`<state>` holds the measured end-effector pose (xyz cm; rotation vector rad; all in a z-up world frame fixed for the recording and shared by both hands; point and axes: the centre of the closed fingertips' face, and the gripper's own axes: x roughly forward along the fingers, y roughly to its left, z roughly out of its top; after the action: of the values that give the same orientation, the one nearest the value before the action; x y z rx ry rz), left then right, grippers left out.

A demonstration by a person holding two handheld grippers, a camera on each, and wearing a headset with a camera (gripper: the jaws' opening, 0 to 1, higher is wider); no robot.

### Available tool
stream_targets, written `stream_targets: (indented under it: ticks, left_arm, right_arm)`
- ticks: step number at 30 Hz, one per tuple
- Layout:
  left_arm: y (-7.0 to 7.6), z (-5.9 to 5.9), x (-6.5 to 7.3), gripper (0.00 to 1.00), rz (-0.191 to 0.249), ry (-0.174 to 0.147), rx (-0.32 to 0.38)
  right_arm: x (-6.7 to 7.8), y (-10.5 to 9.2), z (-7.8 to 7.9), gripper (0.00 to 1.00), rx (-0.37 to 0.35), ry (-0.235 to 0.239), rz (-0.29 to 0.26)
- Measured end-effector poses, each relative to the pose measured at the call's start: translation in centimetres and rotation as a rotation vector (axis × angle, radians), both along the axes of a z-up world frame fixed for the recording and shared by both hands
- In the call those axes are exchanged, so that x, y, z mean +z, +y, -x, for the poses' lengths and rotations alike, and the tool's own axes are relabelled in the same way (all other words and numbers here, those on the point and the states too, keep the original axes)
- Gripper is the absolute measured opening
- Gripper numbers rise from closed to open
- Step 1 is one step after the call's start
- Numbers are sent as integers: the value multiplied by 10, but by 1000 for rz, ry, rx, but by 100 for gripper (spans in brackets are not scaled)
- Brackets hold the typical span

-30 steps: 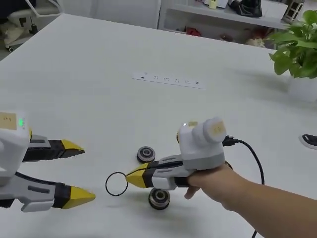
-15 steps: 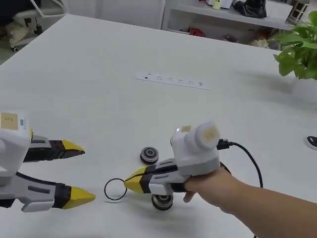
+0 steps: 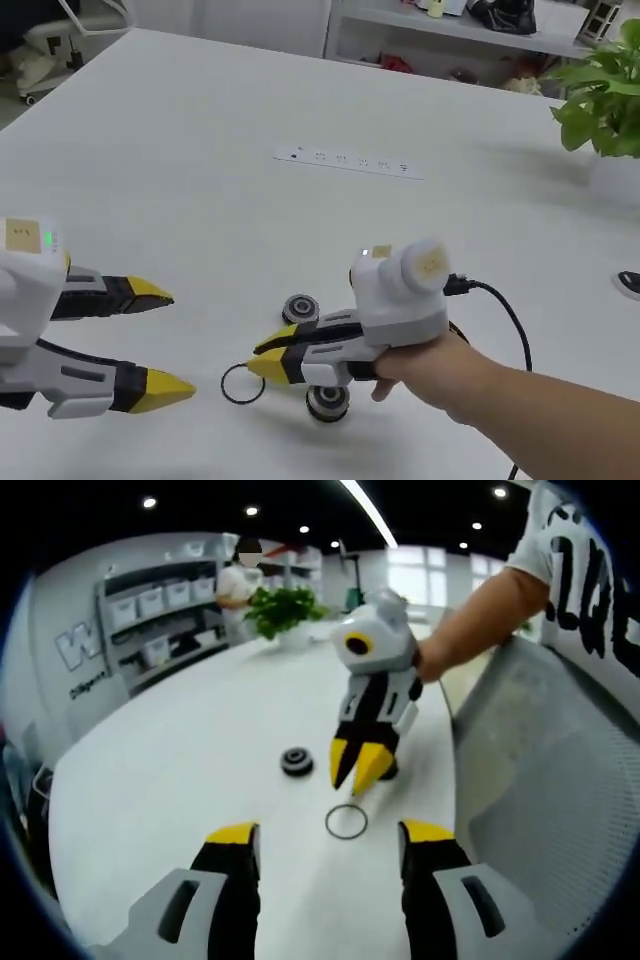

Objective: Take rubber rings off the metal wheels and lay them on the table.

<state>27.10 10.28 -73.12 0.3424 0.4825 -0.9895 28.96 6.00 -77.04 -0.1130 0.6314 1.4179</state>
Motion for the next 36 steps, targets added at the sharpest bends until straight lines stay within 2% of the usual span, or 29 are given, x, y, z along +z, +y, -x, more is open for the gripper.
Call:
stream_targets:
  ticks: [21,36]
  left_arm:
    - [-14,-7,7,56,-3,-8,-32]
    - [-28,-11,11,56,-1,-15,-58]
  right_arm:
    - [29,-15,-11,17,-60,-11,-70]
    - [38,-35,-13,20,-105,-16,-103]
